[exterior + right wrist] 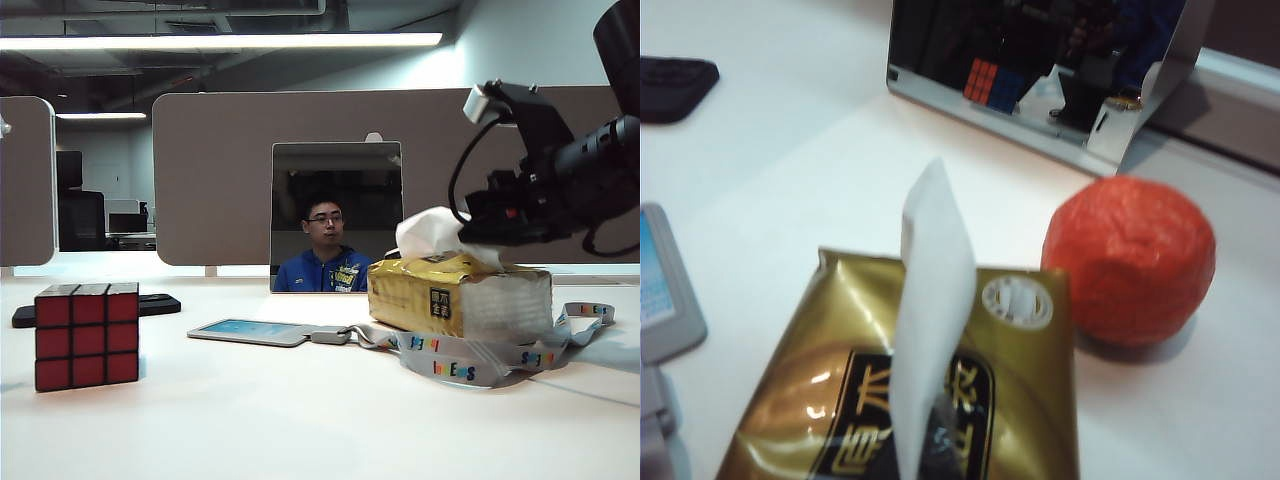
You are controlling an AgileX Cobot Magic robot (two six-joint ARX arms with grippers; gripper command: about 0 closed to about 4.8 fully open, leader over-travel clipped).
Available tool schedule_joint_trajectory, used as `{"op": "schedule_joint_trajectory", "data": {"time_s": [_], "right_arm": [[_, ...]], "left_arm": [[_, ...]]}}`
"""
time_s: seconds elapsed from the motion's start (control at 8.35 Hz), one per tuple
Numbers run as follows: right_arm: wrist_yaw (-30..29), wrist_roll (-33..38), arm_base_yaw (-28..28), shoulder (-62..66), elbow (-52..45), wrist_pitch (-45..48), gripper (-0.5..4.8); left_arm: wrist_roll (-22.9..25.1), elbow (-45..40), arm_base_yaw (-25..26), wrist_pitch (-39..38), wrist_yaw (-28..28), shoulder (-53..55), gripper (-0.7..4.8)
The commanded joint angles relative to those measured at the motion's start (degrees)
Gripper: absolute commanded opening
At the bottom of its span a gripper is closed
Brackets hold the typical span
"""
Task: Pull out a tissue from the tissue box and use it to cover the ID card on the tabletop.
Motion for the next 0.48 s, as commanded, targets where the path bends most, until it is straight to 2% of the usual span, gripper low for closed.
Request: {"op": "schedule_joint_trajectory", "data": {"time_s": [0.12, 0.24, 0.36, 0.48], "right_arm": [[-3.9, 2.9, 0.1, -0.2, 0.3, 13.6, -0.03], [-11.4, 5.3, 0.6, -0.2, 0.3, 29.0, -0.03], [-12.0, 9.0, 0.6, -0.2, 0.3, 33.3, -0.03], [-16.9, 9.5, 0.9, -0.2, 0.3, 33.7, -0.03]], "left_arm": [[0.0, 0.2, -0.1, 0.8, 0.0, 0.0, -0.06], [0.0, 0.2, -0.1, 0.8, -0.2, 0.0, -0.06], [0.0, 0.2, -0.1, 0.8, -0.2, 0.0, -0.06], [0.0, 0.2, -0.1, 0.8, -0.2, 0.0, -0.06]]}}
